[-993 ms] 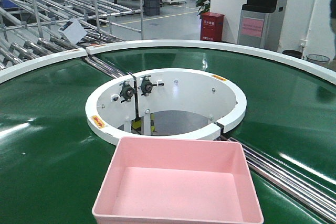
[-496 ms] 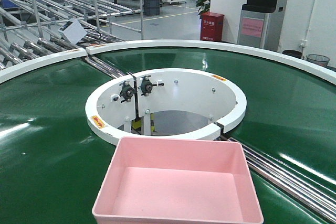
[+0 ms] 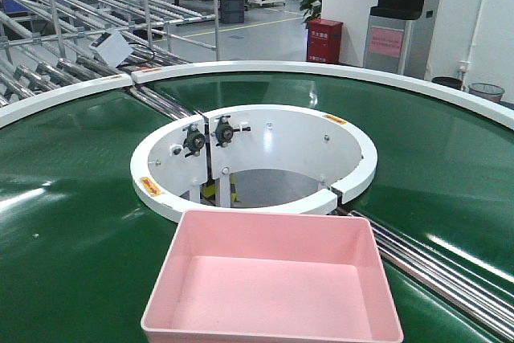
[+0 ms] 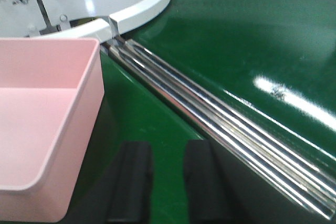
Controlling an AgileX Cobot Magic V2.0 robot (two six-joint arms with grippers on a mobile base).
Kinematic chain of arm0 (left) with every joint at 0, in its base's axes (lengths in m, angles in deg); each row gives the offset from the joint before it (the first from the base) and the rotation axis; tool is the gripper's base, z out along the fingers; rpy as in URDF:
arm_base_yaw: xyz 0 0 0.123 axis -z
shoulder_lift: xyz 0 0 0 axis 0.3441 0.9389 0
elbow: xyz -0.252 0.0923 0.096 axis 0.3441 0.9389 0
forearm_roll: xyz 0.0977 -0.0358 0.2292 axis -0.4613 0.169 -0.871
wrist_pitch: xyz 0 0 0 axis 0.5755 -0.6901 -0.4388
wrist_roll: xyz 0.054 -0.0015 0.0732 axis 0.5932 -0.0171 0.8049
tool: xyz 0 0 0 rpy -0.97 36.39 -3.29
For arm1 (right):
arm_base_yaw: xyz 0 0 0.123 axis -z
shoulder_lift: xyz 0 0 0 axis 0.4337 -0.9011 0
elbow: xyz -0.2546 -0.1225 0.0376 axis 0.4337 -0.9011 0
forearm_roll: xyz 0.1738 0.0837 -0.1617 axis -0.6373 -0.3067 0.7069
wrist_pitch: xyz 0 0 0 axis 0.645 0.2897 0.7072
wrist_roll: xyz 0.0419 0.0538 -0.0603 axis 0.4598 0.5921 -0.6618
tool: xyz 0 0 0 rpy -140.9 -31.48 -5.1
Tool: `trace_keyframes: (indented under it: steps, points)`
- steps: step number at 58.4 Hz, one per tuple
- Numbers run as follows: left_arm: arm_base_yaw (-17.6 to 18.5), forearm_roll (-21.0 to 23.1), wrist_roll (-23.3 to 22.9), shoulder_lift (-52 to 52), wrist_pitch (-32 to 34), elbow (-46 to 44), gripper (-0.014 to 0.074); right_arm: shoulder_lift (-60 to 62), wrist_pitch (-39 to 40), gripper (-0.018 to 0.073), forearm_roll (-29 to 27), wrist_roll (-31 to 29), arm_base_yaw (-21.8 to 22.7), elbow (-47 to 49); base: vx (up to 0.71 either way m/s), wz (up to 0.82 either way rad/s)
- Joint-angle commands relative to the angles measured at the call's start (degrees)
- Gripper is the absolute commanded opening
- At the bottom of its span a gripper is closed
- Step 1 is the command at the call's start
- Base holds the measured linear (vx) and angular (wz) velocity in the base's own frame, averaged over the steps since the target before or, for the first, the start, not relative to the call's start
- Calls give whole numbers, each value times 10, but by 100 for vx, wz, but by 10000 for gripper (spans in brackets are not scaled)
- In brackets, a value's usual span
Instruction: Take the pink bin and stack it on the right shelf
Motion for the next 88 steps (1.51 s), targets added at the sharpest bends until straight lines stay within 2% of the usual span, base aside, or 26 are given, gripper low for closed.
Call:
trace_keyframes:
  steps: [1, 6, 11, 18, 23, 27, 32, 39, 46, 50, 59, 64, 72, 88]
  points:
    - [0, 3, -12, 24, 54, -18, 459, -25, 51, 403, 1, -3, 3, 22, 0, 0]
    - [0, 3, -15, 50, 62, -20, 468, -56, 65, 477, -21, 10, 3, 23, 0, 0]
    - [7, 1, -6, 82, 42, -42, 468, -90, 36, 484, -21, 9, 3, 47, 0, 0]
    - [50, 1, 21, 137, -1, -119, 468, -160, -57, 475, -20, -26, -8, 140, 0, 0]
    - [83, 3, 27, 185, -18, -187, 468, -215, -84, 466, -20, -66, -36, 211, 0, 0]
    - [103, 3, 27, 228, -39, -242, 468, -264, -99, 465, -20, -74, -62, 263, 0, 0]
    - [125, 3, 27, 289, -81, -315, 468, -332, -128, 466, -20, -61, -92, 330, 0, 0]
    - [148, 9, 25, 380, -165, -420, 468, -426, -203, 466, -23, 6, -105, 432, 0, 0]
    - [148, 82, 29, 468, -239, -516, 468, -499, -247, 466, -23, 23, -105, 515, 0, 0]
    - [149, 111, 46, 514, -270, -565, 468, -532, -261, 466, -23, 23, -105, 551, 0, 0]
    - [149, 141, 50, 593, -322, -647, 468, -589, -283, 465, -26, 27, -105, 599, 0, 0]
    - [149, 163, 51, 620, -327, -667, 468, -609, -297, 465, -25, 27, -105, 608, 0, 0]
    - [149, 210, 79, 652, -334, -674, 468, -630, -299, 465, -26, 27, -105, 608, 0, 0]
    - [149, 230, 86, 694, -367, -673, 465, -661, -292, 441, -34, 27, -105, 608, 0, 0]
